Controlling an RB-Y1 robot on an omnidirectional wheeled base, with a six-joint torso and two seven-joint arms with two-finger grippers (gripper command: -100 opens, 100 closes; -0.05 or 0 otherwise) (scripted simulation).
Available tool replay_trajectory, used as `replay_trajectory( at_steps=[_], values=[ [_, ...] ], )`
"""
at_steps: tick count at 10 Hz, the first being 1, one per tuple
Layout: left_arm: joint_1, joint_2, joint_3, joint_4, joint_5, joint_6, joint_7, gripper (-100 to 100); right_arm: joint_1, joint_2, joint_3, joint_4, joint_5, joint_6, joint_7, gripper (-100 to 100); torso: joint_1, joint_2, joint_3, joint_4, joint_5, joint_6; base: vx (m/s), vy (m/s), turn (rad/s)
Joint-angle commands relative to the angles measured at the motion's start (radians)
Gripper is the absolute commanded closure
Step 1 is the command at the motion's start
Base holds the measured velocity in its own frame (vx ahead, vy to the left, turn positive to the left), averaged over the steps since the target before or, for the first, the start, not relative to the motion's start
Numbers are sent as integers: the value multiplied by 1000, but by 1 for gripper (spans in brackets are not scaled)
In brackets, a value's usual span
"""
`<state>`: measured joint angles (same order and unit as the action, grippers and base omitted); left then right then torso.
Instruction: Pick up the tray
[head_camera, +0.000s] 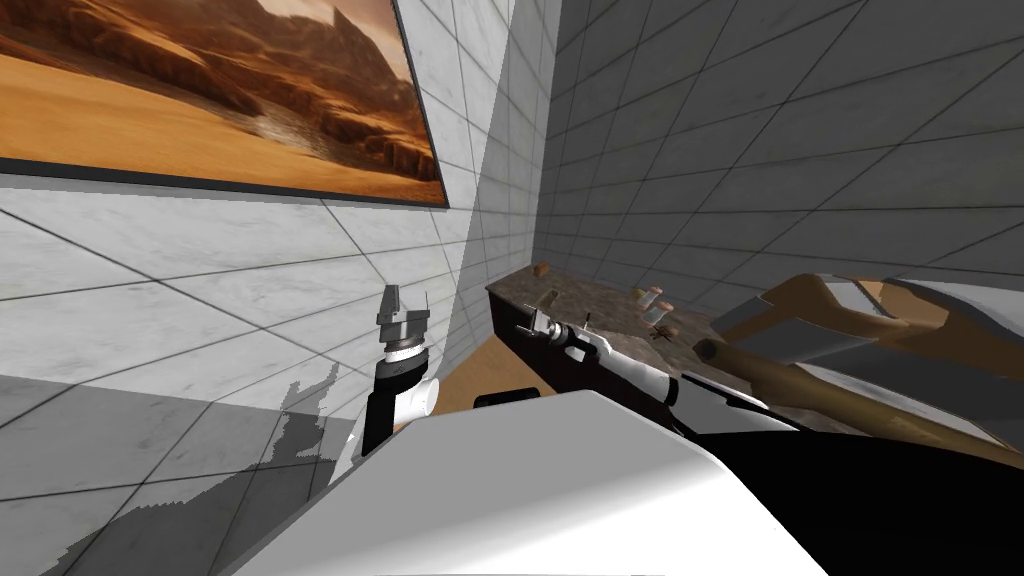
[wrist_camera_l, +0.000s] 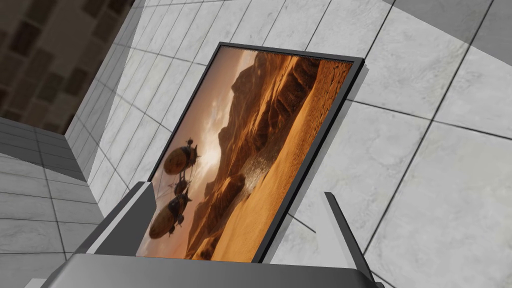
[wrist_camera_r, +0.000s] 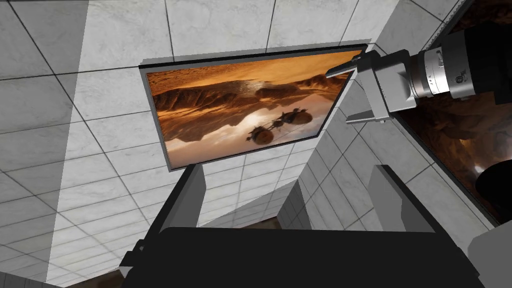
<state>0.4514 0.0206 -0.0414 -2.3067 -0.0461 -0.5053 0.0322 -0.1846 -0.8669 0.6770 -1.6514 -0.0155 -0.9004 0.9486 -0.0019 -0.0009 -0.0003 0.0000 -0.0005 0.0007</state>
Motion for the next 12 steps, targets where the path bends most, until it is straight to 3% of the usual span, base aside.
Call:
replay_trajectory(
  at_steps=[1,2,3,4,5,6,7,8,9,10,11,12],
  values=[
    [0,0,0,0,0,0,0,0,-22,-16,31,48,5,-7,50,-100,0,0,0,0,0,0,3,-7,66],
    [0,0,0,0,0,0,0,0,-58,-60,70,76,11,-24,79,-100,0,0,0,0,0,0,9,-6,112],
    [0,0,0,0,0,0,0,0,-58,-60,77,103,11,-24,105,-100,0,-1,0,0,0,0,12,-8,59],
    [0,0,0,0,0,0,0,0,-94,-99,120,142,18,-39,137,-100,0,-1,-1,0,0,0,22,-4,121],
    [0,0,0,0,0,0,0,0,-94,-103,123,175,18,-39,159,-100,0,-2,-1,0,0,0,19,-9,65],
    [0,0,0,0,0,0,0,0,-128,-143,166,216,26,-54,184,-100,0,-2,-1,0,0,0,31,-2,108],
    [0,0,0,0,0,0,0,0,-128,-146,168,240,26,-54,207,-100,0,-2,-1,0,0,0,28,-7,62],
    [0,0,0,0,0,0,0,0,-161,-179,213,279,36,-67,238,-100,0,-2,-1,-1,0,1,36,-9,94],
    [0,0,0,0,0,0,0,0,-161,-187,213,299,36,-67,264,-100,0,-2,-1,0,0,0,33,-11,59],
    [0,0,0,0,0,0,0,0,-193,-222,257,335,46,-79,297,-100,0,-2,-1,-1,0,1,45,-8,118],
    [0,0,0,0,0,0,0,0,-193,-227,257,368,46,-79,314,-100,0,-3,-2,-1,0,0,43,-10,53],
    [0,0,0,0,0,0,0,0,-223,-265,300,404,58,-90,355,-100,0,-3,-2,-1,0,1,49,-5,79]
  ],
)
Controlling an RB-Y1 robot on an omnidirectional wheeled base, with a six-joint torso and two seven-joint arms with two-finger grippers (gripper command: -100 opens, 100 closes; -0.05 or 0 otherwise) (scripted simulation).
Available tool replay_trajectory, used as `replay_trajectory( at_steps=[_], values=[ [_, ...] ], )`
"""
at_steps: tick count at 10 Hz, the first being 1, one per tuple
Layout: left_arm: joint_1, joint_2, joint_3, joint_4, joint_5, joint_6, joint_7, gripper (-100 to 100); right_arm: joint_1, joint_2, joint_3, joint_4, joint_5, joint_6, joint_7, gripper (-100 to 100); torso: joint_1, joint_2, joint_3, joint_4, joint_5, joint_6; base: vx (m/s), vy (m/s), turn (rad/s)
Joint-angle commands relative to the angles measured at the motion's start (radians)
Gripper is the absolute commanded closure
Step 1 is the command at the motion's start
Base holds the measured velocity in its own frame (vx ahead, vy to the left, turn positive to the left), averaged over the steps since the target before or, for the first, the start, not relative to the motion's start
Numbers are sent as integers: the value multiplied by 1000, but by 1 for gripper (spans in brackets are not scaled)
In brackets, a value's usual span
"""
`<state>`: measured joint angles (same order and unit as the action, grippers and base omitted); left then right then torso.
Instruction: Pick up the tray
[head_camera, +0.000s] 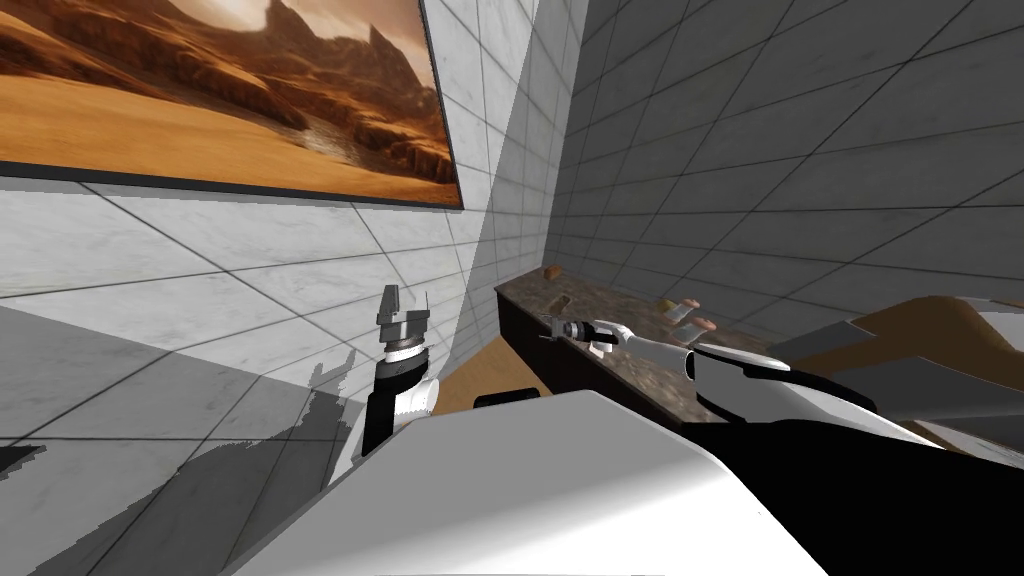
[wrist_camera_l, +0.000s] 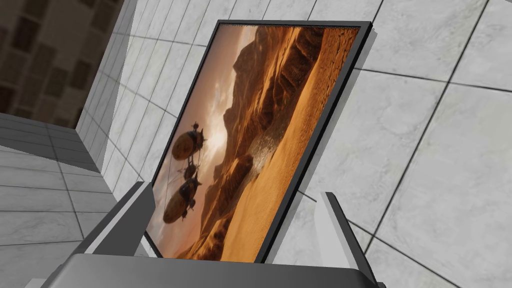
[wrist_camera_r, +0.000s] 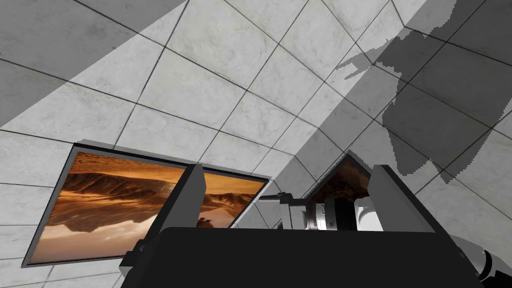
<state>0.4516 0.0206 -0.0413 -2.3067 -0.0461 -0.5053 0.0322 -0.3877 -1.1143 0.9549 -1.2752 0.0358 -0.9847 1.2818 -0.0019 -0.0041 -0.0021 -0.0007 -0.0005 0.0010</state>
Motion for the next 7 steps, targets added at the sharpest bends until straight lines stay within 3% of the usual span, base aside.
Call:
replay_trajectory(
  at_steps=[1,2,3,4,5,6,7],
  values=[
    [0,0,0,0,0,0,0,0,-20,-18,22,50,6,-6,31,-100,0,0,0,0,0,0,46,-5,57],
    [0,0,0,0,0,0,0,0,-20,-18,22,63,6,-6,31,-100,0,0,0,0,0,0,22,-3,0],
    [0,0,0,0,0,0,0,0,-49,-53,64,102,18,-16,78,-100,0,1,1,0,0,0,42,-8,71],
    [0,0,0,0,0,0,0,0,-49,-53,64,129,18,-16,78,-100,0,1,0,0,0,0,45,-13,65],
    [0,0,0,0,0,0,0,0,-75,-85,105,188,31,-25,116,-100,0,0,0,0,0,0,79,-3,94],
    [0,0,0,0,0,0,0,0,-75,-85,105,194,31,-25,124,-100,0,-1,-1,0,0,0,65,-6,46],
    [0,0,0,0,0,0,0,0,-100,-115,144,226,45,-32,165,-100,0,-1,-1,0,0,0,66,-8,98]
  ],
)
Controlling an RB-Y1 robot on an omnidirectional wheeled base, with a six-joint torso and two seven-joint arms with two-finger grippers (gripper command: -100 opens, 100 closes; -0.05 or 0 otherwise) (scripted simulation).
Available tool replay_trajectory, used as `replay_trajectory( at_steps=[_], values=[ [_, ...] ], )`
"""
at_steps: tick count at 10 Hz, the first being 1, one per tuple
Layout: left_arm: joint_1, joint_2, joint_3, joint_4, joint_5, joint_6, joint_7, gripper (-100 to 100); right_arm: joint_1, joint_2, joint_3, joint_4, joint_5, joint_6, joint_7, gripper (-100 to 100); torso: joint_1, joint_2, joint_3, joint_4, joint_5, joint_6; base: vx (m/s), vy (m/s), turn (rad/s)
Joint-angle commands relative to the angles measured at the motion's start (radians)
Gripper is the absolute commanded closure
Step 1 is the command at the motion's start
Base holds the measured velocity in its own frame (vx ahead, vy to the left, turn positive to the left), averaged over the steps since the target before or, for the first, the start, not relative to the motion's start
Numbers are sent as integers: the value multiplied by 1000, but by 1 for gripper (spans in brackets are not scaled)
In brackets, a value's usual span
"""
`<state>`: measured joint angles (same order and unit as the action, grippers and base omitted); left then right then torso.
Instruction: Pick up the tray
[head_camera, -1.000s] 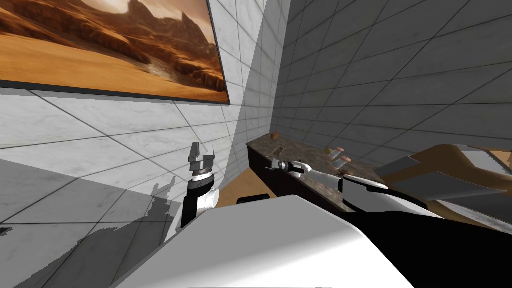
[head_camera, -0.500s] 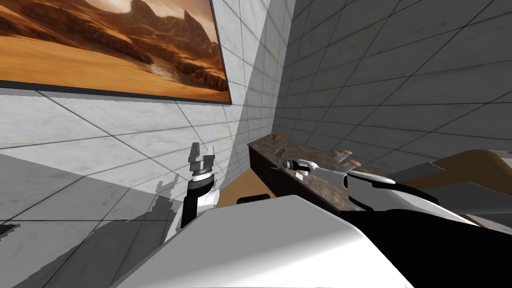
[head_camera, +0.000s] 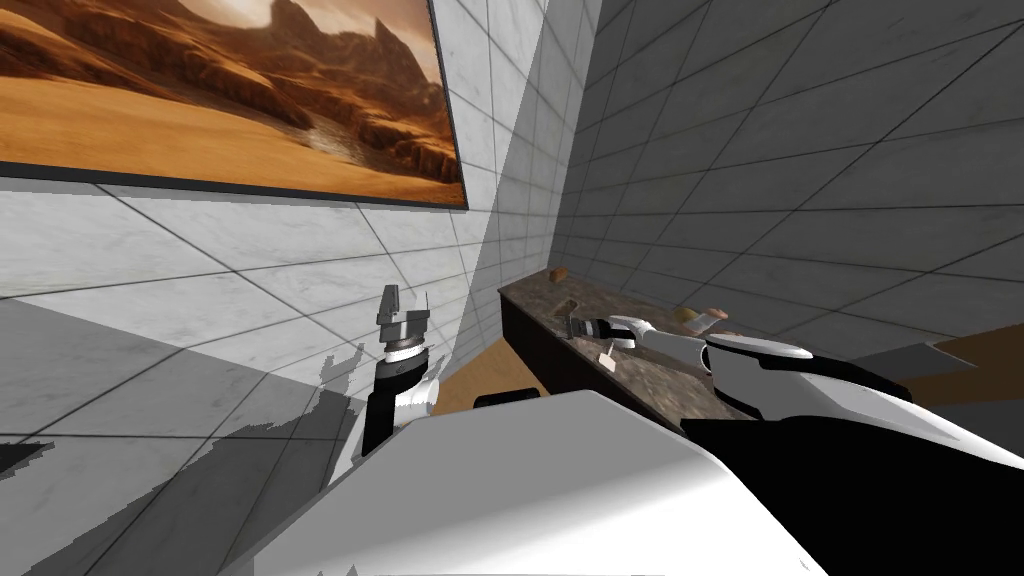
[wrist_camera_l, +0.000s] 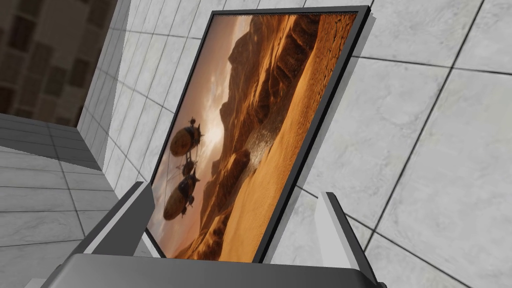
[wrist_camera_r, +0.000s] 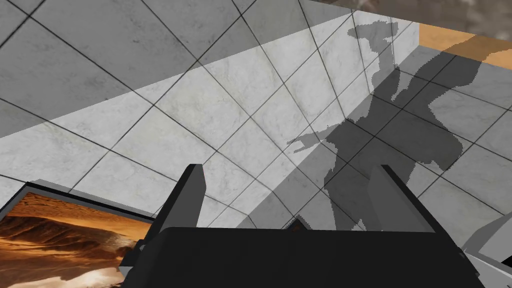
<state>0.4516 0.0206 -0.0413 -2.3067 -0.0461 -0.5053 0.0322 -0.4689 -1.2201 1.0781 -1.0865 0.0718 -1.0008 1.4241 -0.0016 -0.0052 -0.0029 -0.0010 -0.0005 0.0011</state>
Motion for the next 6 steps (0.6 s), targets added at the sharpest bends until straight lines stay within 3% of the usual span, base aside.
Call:
replay_trajectory(
  at_steps=[1,2,3,4,5,6],
  values=[
    [0,0,0,0,0,0,0,0,-18,-9,21,50,9,-16,25,-100,0,0,0,0,0,0,59,-7,36],
    [0,0,0,0,0,0,0,0,-18,-9,21,69,9,-16,25,-100,0,0,0,0,0,0,25,-1,-12],
    [0,0,0,0,0,0,0,0,-41,-35,59,102,23,-22,66,-100,0,2,1,0,0,0,46,4,69],
    [0,0,0,0,0,0,0,0,-41,-35,59,130,23,-22,66,-100,1,1,1,0,0,0,57,-2,55],
    [0,0,0,0,0,0,0,0,-61,-58,94,188,36,-27,104,-100,0,1,0,0,0,0,85,-8,74],
    [0,0,0,0,0,0,0,0,-61,-58,94,189,36,-27,104,-100,0,-1,0,0,0,0,77,-10,34]
  ],
)
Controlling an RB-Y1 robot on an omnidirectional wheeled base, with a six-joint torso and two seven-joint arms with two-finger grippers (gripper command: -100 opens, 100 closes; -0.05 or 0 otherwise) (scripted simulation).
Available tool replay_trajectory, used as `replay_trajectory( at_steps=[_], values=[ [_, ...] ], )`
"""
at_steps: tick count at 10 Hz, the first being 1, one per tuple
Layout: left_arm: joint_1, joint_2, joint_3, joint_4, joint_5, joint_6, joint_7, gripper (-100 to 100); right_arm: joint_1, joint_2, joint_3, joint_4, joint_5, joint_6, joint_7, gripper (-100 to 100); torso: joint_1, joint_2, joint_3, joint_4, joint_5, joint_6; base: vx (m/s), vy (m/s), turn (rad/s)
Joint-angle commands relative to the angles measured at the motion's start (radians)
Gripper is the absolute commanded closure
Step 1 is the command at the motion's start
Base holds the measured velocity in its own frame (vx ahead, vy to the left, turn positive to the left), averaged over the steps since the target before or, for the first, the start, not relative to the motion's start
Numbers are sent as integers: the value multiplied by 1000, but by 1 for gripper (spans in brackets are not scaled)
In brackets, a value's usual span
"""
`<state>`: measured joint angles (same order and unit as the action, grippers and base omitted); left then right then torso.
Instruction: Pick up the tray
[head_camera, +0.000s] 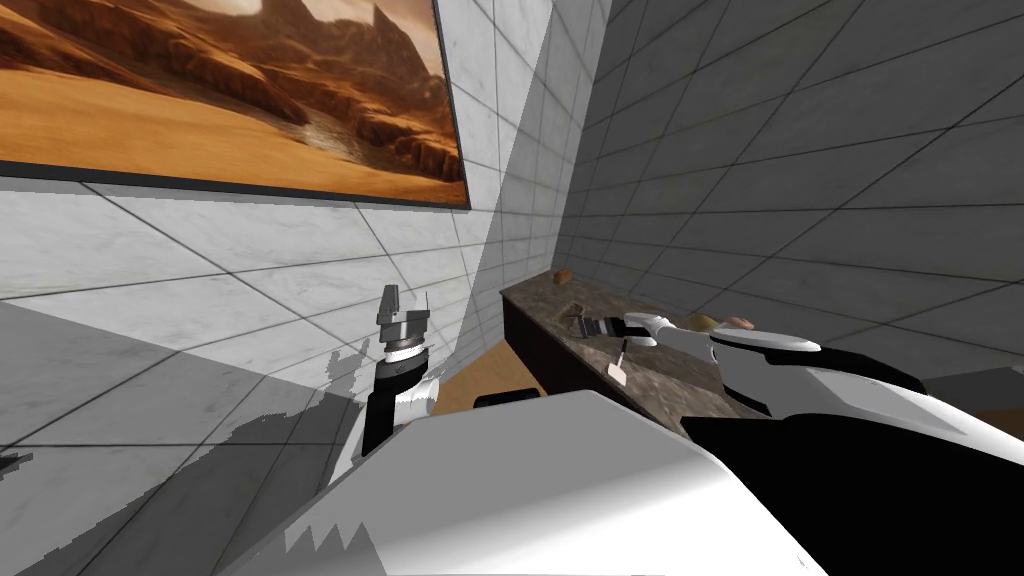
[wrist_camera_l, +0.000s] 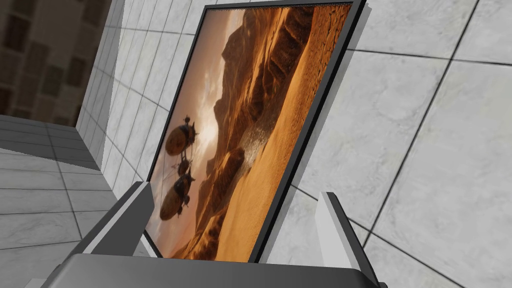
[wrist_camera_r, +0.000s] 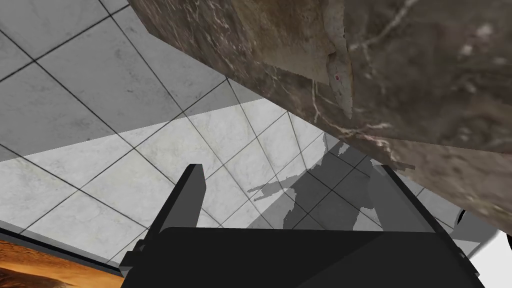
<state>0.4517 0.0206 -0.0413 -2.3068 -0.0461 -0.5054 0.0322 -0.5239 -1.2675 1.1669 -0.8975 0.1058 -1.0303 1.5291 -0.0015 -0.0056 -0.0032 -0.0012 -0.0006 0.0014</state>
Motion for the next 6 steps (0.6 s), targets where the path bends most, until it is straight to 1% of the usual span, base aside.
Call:
replay_trajectory(
  at_steps=[1,2,3,4,5,6],
  values=[
    [0,0,0,0,0,0,0,0,-24,-30,39,50,16,-2,34,-100,0,0,0,0,0,0,85,-8,70],
    [0,0,0,0,0,0,0,0,-40,-46,70,78,30,-5,59,-100,0,-1,0,0,0,0,123,-9,87],
    [0,0,0,0,0,0,0,0,-40,-46,70,107,30,-5,67,-100,0,-3,-1,-1,0,0,111,-10,36],
    [0,0,0,0,0,0,0,0,-52,-58,98,146,43,-7,96,-100,0,-2,-1,-1,0,0,99,-19,55],
    [0,0,0,0,0,0,0,0,-52,-58,98,154,43,-7,96,-100,0,-2,-1,0,0,0,74,-12,36],
    [0,0,0,0,0,0,0,0,-62,-67,124,179,55,-9,121,-100,0,0,0,0,0,0,78,3,48]
  ],
)
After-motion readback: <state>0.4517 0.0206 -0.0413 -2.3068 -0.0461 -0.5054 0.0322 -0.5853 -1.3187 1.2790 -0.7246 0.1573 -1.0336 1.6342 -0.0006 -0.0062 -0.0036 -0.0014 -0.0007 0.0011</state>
